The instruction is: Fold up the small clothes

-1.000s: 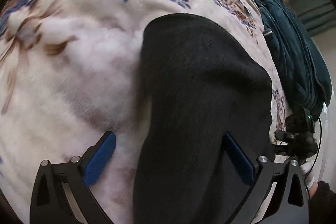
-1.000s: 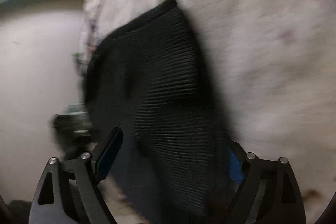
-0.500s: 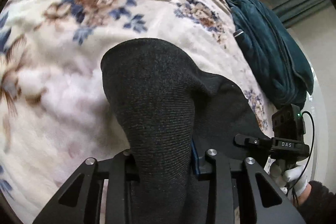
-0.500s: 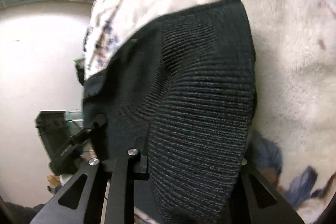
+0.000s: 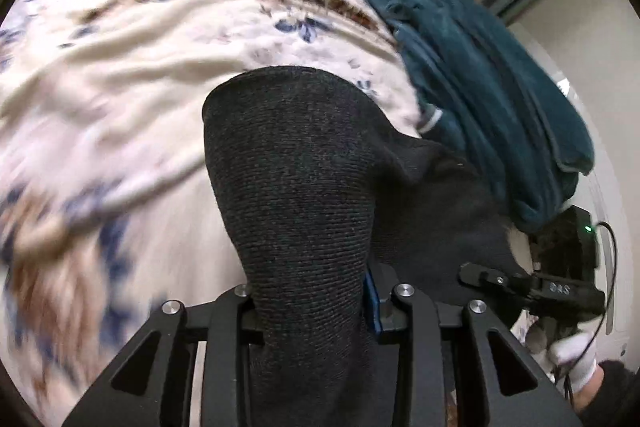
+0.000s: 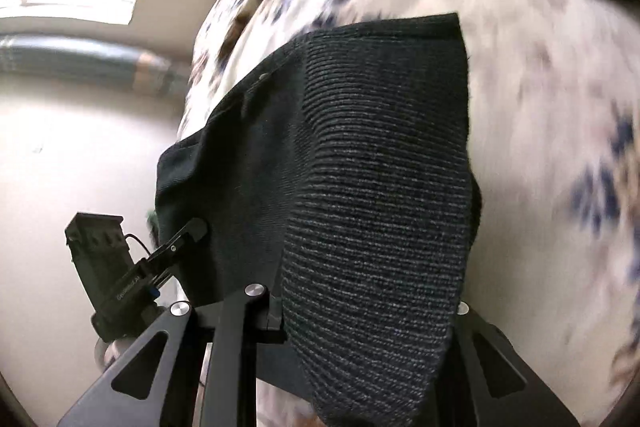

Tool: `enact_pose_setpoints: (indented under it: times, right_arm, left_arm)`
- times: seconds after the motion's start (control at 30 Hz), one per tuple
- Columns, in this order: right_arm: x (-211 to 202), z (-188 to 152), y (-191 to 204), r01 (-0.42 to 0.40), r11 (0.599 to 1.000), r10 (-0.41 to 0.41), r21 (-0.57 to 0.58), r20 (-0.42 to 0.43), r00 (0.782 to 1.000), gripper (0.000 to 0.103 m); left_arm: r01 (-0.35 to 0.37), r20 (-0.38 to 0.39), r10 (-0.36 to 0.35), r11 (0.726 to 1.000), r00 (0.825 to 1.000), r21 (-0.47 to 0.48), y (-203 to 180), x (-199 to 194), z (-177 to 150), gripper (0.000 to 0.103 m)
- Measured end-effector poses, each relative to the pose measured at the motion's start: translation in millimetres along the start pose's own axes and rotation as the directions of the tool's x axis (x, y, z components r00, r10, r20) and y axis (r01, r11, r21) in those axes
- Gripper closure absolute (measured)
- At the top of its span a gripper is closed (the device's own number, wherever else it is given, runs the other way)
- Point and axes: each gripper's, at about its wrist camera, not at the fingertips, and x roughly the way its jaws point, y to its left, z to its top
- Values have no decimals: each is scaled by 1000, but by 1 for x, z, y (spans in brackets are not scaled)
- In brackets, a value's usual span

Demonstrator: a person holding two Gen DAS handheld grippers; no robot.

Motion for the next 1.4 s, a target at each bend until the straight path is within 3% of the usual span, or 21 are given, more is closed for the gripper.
enact_pose_setpoints:
  times: [0.1,0.13,0.17,0.2,0.27,0.37,0.43,0.47,0.5,0.57,0.6,0.63,0.73,0.87,1.0,1.07,1.17,1.23,1.4]
  right_arm:
    - [18,19,-23,113,992,-112,49,-23,993,78]
    - [19,21,-28,151,988,-149,44,-30,988,75]
    - [15,20,-31,180,983,-180,24,-23,983,66]
    - [10,19,-34,208,978,-208,2,-10,978,65]
    - [0,4,-30,314,947,-312,-64,30,950,48]
    - [-10,5,-27,493,861,-486,-127,85,870,32]
    - [-17,0,-15,588,793,-574,-161,128,809,18]
    - [-17,3,-4,632,754,-613,-181,154,775,9]
    - [-18,-2,9,690,696,-662,-198,195,724,6]
    - [-22,-15,34,754,620,-709,-217,257,657,1]
    - [-26,-22,40,768,604,-722,-213,261,640,1]
    - [-25,-23,49,774,600,-730,-203,258,633,1]
    - [-51,-47,72,761,624,-720,-178,245,649,1]
    - [-88,-72,107,773,613,-718,-160,296,630,1]
    - [-139,-97,148,792,594,-714,-139,362,599,1]
    - [-174,-114,173,795,591,-704,-136,393,591,1]
    - [-218,-135,204,791,598,-687,-128,425,589,1]
    - [-251,-153,226,776,619,-667,-125,438,603,0]
    - [-333,-206,285,783,607,-624,-136,528,575,1]
  left_arm:
    - [-36,-132,32,999,991,-24,26,51,16,61]
    - [-28,-138,22,999,990,-39,32,55,15,51]
    - [7,-129,-17,997,991,-79,41,55,13,48]
    - [34,-122,-47,993,991,-111,47,53,9,47]
    - [52,-115,-68,989,991,-140,52,45,0,46]
    - [-8,-86,-5,988,996,-152,51,23,-14,46]
    - [-144,-51,140,986,989,-88,33,5,-19,38]
    - [-228,-33,227,973,973,-43,20,-4,-23,31]
    - [-288,-21,288,957,957,-10,10,-11,-30,26]
    - [-367,-16,368,930,930,20,-5,-21,-39,9]
    - [-400,-15,400,916,916,29,-14,-27,-47,9]
    - [-428,-15,428,903,903,38,-26,-35,-57,9]
    - [-450,10,451,891,893,53,-50,-60,-74,9]
    - [-482,60,478,871,876,98,-93,-100,-85,9]
    - [-466,87,459,879,884,101,-134,-142,-93,9]
    - [-478,109,468,872,877,105,-155,-165,-96,9]
    - [-481,147,464,870,874,107,-186,-207,-105,9]
    - [-477,176,455,872,873,113,-208,-237,-112,9]
    - [-458,229,427,882,875,106,-258,-313,-137,9]
